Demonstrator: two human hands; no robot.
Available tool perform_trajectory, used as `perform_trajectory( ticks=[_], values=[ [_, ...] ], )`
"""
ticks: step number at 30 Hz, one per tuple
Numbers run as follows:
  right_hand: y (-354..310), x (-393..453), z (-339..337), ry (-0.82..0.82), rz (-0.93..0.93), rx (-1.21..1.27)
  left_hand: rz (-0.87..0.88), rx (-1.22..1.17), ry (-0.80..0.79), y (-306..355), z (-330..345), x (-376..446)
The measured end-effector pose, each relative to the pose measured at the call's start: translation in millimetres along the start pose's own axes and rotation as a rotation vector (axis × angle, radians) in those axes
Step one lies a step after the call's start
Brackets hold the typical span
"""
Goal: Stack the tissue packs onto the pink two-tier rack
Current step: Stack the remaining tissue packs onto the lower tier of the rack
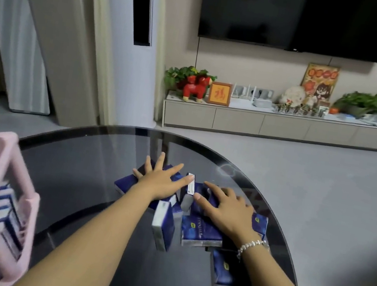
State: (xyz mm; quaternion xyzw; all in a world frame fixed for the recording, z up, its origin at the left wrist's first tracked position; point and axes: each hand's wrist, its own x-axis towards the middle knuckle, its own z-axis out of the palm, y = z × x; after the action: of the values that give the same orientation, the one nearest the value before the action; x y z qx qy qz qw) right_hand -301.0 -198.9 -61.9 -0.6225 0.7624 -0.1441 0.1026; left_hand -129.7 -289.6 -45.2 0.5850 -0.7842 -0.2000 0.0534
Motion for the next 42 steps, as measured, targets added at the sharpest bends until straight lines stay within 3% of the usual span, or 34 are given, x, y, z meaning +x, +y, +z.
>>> perform_trajectory(
  ticks=[11, 29, 42],
  values=[
    [-6.7, -7.9, 5.6, -0.007, -0.081, 0.155, 0.072, -0.124, -0.055, -16.4, 7.1, -18.0],
    [-54.4, -133.8, 5.4, -0.200, -0.337, 0.204, -0.077, -0.170, 0.069, -43.9, 18.7, -209.3],
    [-51.6, -158.9, 2.2, -0.172, -0.307, 0.270, -0.098, -0.186, 0.162, -32.2, 21.0, -248.1]
  ],
)
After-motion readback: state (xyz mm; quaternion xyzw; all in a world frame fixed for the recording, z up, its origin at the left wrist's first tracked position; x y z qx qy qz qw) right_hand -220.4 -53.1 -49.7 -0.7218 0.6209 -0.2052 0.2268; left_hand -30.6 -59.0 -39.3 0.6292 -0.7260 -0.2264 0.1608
